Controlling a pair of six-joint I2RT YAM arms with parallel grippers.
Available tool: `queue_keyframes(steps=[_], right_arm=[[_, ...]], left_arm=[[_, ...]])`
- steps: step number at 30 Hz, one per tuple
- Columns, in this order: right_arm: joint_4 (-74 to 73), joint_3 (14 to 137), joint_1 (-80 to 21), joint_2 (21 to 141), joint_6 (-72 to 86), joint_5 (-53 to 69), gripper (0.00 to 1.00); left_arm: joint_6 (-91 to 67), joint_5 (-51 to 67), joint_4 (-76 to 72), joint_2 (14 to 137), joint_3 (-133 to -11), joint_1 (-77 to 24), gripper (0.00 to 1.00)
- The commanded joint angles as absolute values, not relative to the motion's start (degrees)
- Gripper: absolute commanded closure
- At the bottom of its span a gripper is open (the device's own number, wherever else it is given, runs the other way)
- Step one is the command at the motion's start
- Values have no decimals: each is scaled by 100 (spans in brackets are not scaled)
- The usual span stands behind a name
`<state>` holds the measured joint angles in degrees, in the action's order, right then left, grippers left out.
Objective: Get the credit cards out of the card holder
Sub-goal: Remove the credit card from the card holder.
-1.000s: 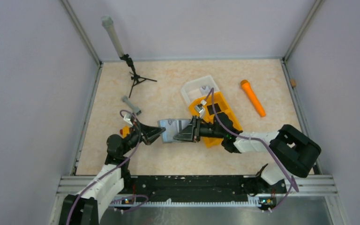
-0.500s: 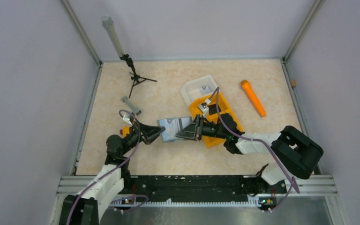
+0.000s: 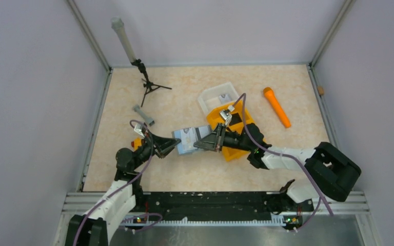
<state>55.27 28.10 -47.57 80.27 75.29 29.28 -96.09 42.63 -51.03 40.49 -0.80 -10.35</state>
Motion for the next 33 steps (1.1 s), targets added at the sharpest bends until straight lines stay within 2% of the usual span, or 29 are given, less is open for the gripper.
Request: queue_keyframes(steps=[1,9,15,25,33], right_arm=[[5534,2793,-4636,7549,7281,2779,100],[4067,2822,-4431,7041,6542,2775,100],[4060,2882,-4388,7228,6491,3040,100],[2988,2964,-4192,7018,6033,3087,100],[2921,2960,-4140,7012,5982,3098,100]], left_arm=[[-9476,4443,-5419,3951,337,-1046,100],[-9278,4524,-5176,3989,181,-1046,100],[-9237,4610,-5216,4120,87,-1046,100],[-9149,4562,-5208,4190,80,-1042,100],[-9069,4592,-5290,4385,86,-1011,100]])
